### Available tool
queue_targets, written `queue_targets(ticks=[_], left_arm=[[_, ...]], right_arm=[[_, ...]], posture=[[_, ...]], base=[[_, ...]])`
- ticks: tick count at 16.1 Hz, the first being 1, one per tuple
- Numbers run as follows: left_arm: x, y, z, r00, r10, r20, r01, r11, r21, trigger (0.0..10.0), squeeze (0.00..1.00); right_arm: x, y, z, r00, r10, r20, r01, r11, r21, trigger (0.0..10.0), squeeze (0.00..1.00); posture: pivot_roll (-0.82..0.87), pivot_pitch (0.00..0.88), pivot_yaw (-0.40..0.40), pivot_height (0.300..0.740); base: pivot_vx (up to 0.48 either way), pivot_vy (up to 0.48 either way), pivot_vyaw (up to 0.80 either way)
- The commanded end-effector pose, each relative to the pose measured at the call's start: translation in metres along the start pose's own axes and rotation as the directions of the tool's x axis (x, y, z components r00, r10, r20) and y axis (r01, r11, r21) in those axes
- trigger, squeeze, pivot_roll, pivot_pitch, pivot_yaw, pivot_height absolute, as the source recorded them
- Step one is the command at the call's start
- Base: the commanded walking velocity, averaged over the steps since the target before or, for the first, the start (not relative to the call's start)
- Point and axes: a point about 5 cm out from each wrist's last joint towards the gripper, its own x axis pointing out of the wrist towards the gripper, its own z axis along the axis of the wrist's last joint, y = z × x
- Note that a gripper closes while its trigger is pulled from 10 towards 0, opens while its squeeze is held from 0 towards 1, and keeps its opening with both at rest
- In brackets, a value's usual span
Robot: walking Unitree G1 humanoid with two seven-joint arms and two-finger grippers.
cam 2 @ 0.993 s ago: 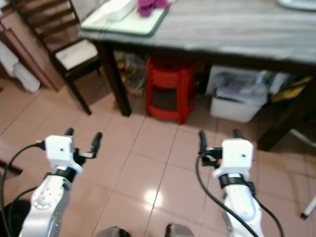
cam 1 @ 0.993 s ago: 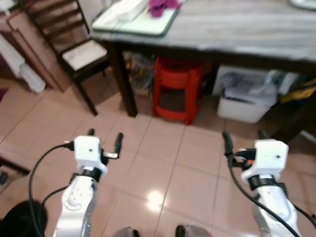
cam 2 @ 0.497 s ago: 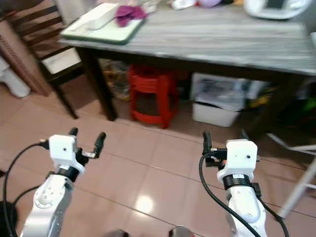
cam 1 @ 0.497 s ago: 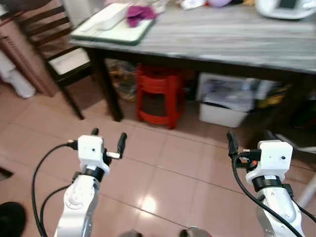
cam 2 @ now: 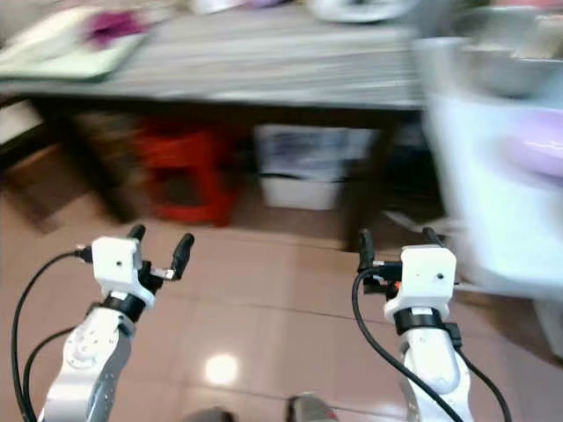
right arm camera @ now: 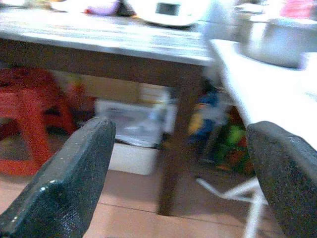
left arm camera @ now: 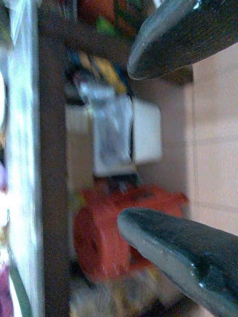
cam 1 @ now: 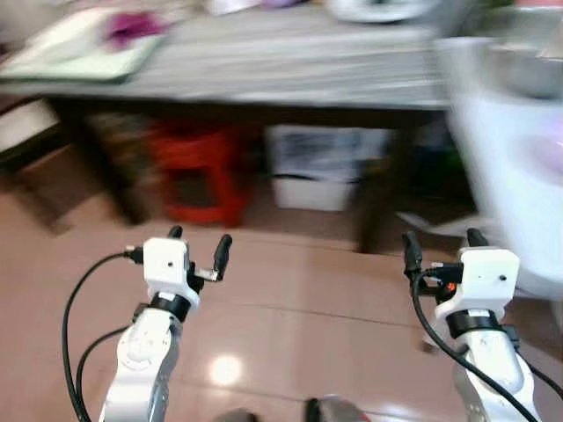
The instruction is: Setting the table
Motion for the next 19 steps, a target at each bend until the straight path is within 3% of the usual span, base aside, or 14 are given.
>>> queue_targets(ticks=[1, 16, 19], left_arm=[[-0.0048, 0.0098, -0.0024, 0.999, 0.029, -0.018, -0.029, 1.000, 0.008, 10.0, 0.00], [-0.0023, 0.0075, -0.0005, 1.000, 0.026, -0.015, -0.026, 1.000, 0.010, 10.0, 0.00], [-0.0033, 0.0080, -0.0019, 0.999, 0.039, -0.019, -0.039, 0.999, -0.002, 10.0, 0.00]], right_arm=[[-0.0021, 0.0048, -0.0008, 1.000, 0.008, -0.008, -0.008, 1.000, 0.013, 10.0, 0.00], [0.0027, 0.0075, 0.0007, 1.000, 0.021, 0.012, -0.021, 1.000, 0.017, 10.0, 0.00], [0.0040, 0.0060, -0.0005, 1.000, 0.009, -0.002, -0.008, 1.000, 0.007, 10.0, 0.00]], posture=[[-0.12, 0.177, 0.084, 0.740], [-0.11, 0.172, 0.090, 0.740], [-0.11, 0.175, 0.091, 0.740]], base=[[0.000, -0.439, -0.63], [0.000, -0.441, 0.00], [0.000, -0.120, 0.00]])
